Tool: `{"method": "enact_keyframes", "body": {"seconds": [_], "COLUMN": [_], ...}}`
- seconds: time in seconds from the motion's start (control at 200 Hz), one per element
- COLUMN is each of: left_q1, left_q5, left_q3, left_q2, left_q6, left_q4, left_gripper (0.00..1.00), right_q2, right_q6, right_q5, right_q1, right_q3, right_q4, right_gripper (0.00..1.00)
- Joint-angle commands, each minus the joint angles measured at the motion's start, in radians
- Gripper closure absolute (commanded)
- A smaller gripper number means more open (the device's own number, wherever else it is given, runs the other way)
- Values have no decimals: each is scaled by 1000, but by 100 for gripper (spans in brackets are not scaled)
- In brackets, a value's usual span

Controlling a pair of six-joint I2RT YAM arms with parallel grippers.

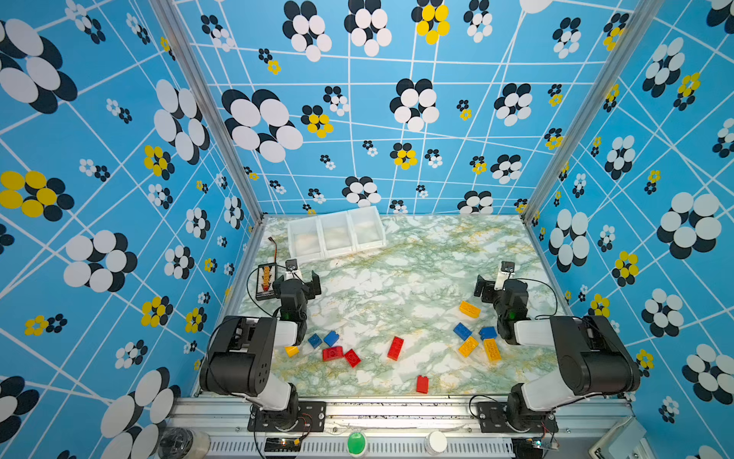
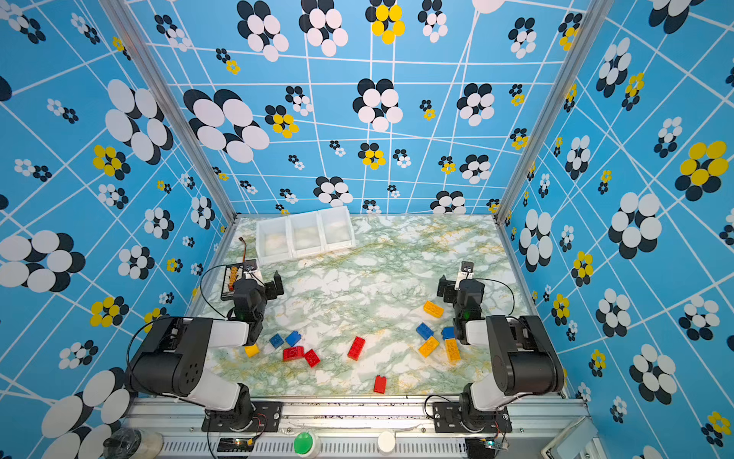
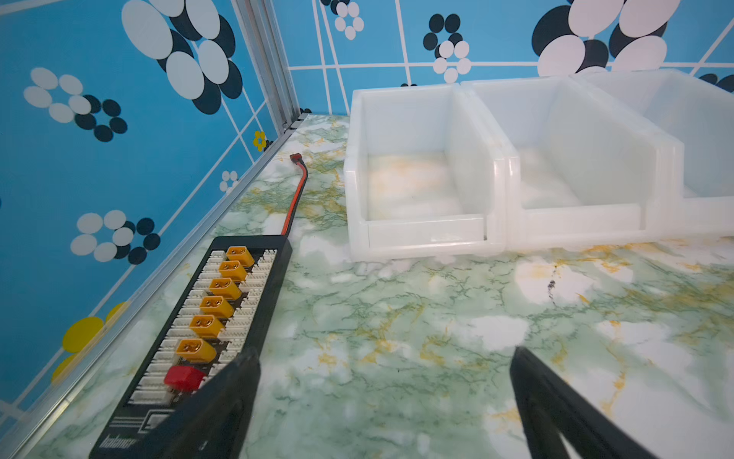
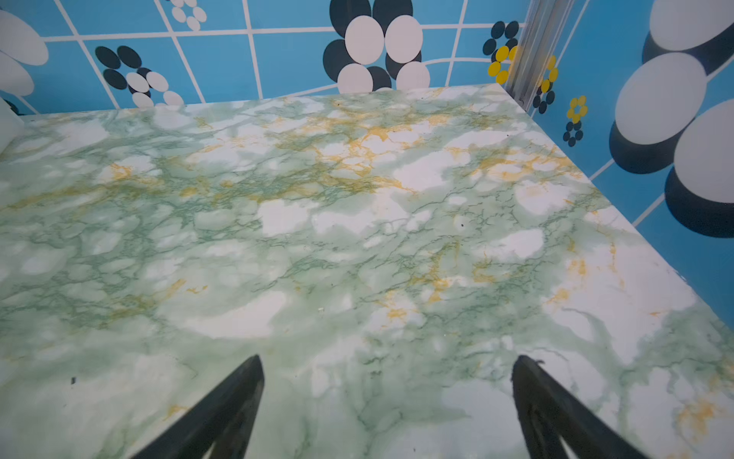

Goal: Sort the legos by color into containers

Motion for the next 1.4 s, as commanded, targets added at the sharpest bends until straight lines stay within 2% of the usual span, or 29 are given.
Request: {"method": "enact_keyframes", "body": {"seconds": [0.0, 0.94, 1.039, 1.124, 1.209, 1.394], "left_q1": [-5, -8, -20, -33, -41, -76], "left_q5": [14, 10, 16, -1, 4, -6], "left_q3": [-10, -8, 55, 164, 255, 500], "left_q2": [12, 7, -57, -117, -154, -100], "left_q6": [5, 13, 30, 34, 13, -86], "left_q4": [20, 23, -139, -388, -553, -857], "left_gripper": [1, 1, 1, 1, 1, 1], "right_q2": [-4, -7, -26, -64, -106, -215], "right_q6": [-2, -2, -4, -6, 4, 31], "right_q5": [-8, -9, -21, -21, -17, 6], "right_q1": [-5, -5, -5, -5, -5, 3], "right_q3": [21, 20, 47, 85, 113, 191], "right_q4": [6, 6, -54, -157, -253, -517], "right_gripper": [1, 1, 1, 1, 1, 1]}}
